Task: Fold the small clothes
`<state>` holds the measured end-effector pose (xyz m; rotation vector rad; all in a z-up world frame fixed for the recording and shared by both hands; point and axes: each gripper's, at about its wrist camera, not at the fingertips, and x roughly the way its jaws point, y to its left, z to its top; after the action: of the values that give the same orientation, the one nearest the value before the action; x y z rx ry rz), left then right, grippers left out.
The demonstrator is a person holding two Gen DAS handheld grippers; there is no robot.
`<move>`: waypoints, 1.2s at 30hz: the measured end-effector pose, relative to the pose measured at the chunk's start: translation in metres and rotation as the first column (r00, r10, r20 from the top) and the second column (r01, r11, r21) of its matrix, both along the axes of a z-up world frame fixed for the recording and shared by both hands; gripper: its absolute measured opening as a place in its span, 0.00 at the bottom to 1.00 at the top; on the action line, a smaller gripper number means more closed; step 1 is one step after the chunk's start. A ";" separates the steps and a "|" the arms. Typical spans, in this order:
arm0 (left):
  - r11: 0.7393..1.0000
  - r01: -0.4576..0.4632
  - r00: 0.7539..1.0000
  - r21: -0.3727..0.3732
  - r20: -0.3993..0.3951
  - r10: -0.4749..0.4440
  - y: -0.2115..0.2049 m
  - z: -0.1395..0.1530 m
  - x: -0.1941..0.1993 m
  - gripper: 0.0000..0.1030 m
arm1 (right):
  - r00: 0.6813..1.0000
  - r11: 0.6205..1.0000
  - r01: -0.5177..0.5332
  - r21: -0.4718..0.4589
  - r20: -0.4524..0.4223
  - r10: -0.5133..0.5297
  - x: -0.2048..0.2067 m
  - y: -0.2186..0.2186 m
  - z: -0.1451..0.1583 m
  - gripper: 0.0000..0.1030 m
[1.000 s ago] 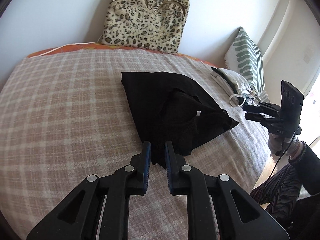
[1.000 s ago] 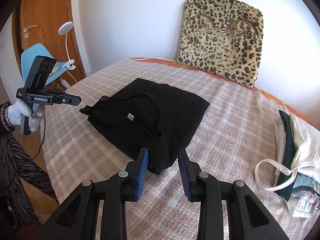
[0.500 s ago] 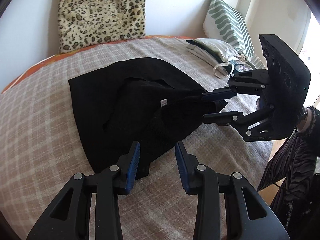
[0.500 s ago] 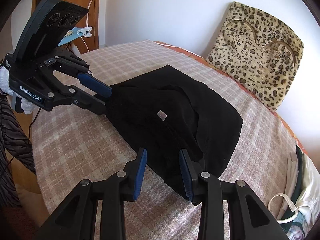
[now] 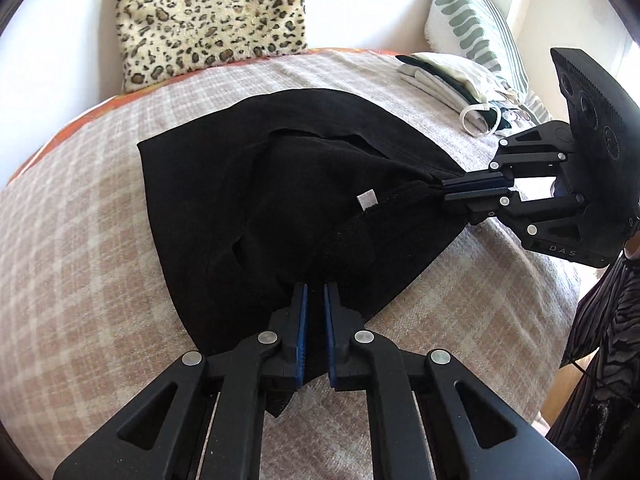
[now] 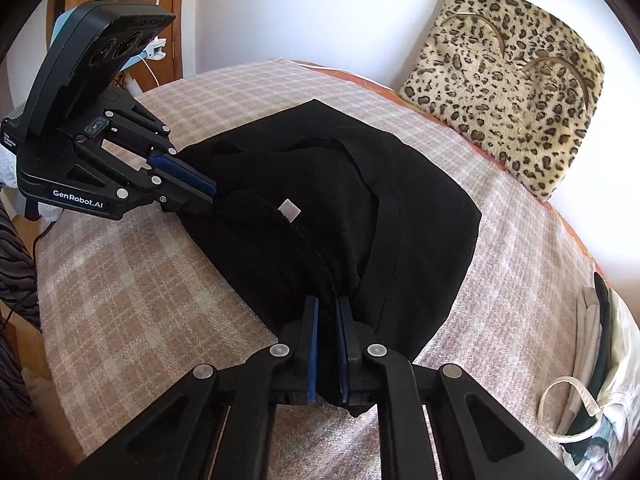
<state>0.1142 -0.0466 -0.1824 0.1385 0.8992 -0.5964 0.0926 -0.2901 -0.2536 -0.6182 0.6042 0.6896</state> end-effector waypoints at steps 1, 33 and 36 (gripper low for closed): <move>1.000 -0.001 1.000 -0.008 -0.004 0.001 0.002 0.001 0.000 0.04 | 1.000 1.000 0.000 0.014 -0.003 0.000 0.000 -0.001 0.002 0.03; 0.995 0.021 0.989 -0.095 -0.141 -0.034 0.029 -0.009 -0.005 0.10 | 0.987 0.991 0.050 0.121 -0.155 -0.031 0.048 0.034 0.002 0.28; 0.995 0.050 0.987 -0.083 -0.150 -0.062 0.034 -0.011 -0.018 0.10 | 0.971 0.967 0.065 0.247 -0.237 -0.005 0.060 0.015 0.016 0.28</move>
<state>0.0964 -0.0131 -0.1930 0.0475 1.0205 -0.7011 0.1526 -0.2756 -0.2375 -0.2886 0.7309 0.7985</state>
